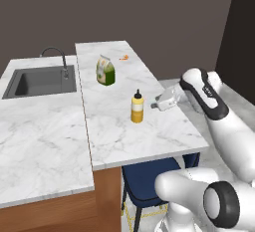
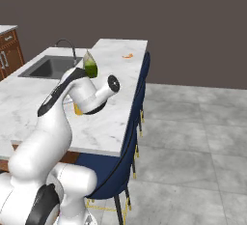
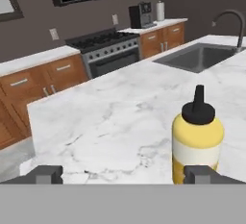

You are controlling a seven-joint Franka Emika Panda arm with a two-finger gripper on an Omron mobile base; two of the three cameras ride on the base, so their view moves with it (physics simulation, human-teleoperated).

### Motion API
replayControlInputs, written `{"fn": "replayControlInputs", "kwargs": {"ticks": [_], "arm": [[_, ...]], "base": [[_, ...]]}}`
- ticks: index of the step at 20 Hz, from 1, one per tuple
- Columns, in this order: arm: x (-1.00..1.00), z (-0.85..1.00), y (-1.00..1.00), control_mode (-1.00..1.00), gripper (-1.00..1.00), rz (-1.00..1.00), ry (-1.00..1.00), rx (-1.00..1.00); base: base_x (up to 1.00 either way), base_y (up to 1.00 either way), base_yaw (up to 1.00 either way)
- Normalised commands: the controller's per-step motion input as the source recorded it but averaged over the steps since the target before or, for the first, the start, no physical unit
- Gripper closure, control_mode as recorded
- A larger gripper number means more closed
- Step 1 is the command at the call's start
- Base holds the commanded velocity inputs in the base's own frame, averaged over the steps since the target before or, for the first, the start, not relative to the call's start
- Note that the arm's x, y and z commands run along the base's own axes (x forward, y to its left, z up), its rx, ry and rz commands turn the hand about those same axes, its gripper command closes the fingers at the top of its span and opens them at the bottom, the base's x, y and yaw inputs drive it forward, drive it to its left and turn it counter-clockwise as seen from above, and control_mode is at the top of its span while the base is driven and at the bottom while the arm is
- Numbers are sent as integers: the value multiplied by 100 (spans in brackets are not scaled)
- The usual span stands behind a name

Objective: Move the mustard and oil and vinegar bottle from the cabinet to the dining counter.

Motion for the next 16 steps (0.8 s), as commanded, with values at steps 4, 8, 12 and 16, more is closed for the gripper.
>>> {"fn": "replayControlInputs", "kwargs": {"ticks": [4,8,12,16], "arm": [[-49,39,8,-100,-100,-14,20,-2],[-53,34,5,-100,-100,-14,22,0],[-57,25,5,-100,-100,-19,12,0],[-51,22,3,-100,-100,-21,11,0]], "base": [[0,0,0],[0,0,0],[0,0,0],[0,0,0]]}}
